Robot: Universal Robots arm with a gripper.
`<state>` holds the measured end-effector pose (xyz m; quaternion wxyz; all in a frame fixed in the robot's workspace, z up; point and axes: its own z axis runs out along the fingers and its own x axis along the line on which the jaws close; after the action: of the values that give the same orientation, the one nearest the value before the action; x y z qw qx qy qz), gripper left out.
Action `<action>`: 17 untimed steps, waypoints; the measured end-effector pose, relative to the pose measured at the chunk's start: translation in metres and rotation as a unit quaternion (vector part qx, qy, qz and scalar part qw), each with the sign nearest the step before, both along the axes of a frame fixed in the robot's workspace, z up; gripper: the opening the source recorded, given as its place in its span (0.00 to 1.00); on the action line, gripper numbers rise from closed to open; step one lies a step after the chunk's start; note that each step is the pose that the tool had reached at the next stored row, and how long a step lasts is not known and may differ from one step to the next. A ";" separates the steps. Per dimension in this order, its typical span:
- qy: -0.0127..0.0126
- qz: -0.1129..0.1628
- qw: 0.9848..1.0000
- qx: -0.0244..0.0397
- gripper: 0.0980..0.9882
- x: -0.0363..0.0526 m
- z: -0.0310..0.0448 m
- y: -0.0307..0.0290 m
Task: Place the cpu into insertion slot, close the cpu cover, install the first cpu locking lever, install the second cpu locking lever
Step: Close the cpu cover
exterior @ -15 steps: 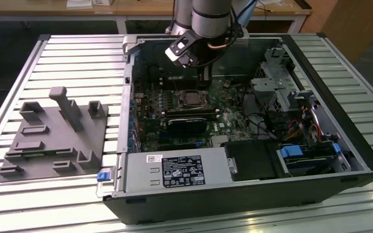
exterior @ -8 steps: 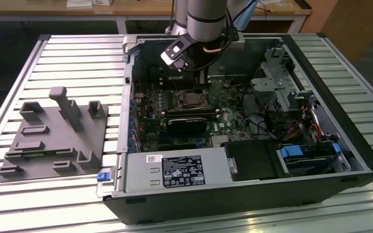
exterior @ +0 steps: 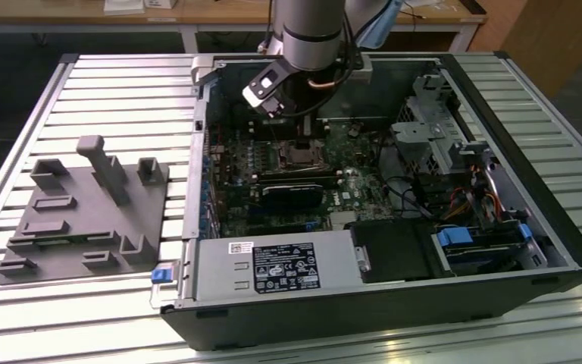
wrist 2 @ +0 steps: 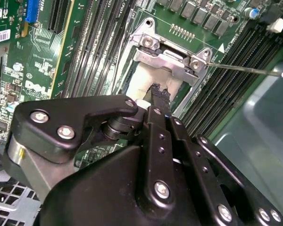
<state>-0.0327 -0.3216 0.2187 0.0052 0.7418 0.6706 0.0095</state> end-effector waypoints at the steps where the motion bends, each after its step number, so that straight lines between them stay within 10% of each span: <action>1: 0.000 0.001 1.000 0.000 0.01 -0.0002 -0.0003 0.0000; 10: 0.000 0.026 1.000 0.000 0.01 -0.0002 -0.0005 0.0000; 17: 0.000 0.090 0.996 0.000 0.01 -0.0002 -0.0009 0.0000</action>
<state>-0.0329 -0.3216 0.2178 0.0044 0.6784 0.7346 0.0100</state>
